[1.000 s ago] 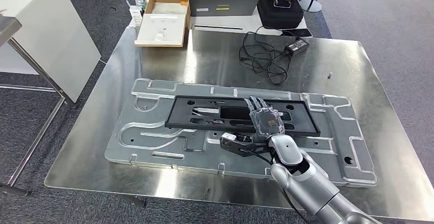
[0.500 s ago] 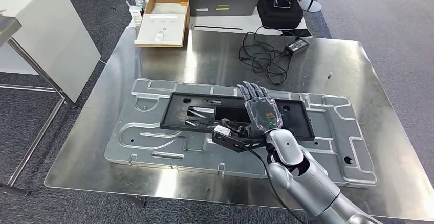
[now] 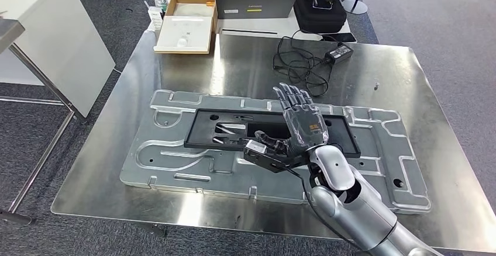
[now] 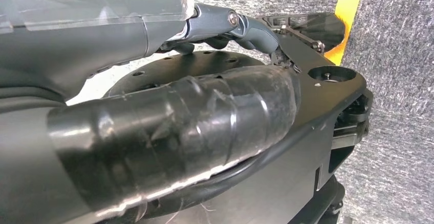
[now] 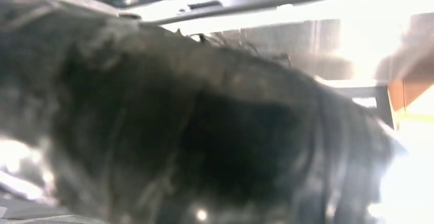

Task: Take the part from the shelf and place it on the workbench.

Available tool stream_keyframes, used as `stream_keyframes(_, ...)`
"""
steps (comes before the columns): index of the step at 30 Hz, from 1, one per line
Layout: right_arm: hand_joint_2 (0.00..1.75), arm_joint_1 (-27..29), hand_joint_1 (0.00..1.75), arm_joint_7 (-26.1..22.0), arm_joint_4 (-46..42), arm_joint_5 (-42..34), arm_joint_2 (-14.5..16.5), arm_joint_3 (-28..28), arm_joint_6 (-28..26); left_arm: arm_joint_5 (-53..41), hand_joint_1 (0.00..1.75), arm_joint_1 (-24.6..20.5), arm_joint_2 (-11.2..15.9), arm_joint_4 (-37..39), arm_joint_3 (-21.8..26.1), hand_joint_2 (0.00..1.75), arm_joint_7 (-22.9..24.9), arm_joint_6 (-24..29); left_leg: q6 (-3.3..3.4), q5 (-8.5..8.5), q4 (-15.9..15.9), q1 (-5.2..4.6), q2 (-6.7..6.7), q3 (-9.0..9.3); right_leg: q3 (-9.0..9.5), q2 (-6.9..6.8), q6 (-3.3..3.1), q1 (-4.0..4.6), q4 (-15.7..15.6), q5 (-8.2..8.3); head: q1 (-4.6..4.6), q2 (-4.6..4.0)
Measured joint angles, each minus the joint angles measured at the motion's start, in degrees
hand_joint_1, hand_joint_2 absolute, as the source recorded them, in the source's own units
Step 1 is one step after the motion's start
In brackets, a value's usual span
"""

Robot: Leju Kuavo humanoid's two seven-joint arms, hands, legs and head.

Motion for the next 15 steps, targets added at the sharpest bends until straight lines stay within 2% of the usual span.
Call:
stream_keyframes(9,0.0,1.5,0.0,-1.6,-8.8,3.8,0.0,1.5,-3.5,0.0,0.0,0.0,0.0,0.2,-1.7,0.0,0.0,0.1,-0.01,0.0,0.0,0.01,0.01,-0.01,-0.02,0.0,0.0,0.01,0.0,-0.02,0.0,0.0)
stream_keyframes(15,0.0,1.6,0.0,-2.3,-15.5,4.9,0.0,5.2,-5.0,0.0,0.0,-0.2,0.1,0.2,-2.7,0.0,0.4,0.1,0.5,-0.09,0.0,-0.3,0.02,-0.01,0.08,0.02,0.41,-0.35,-0.3,0.1,0.01,0.0)
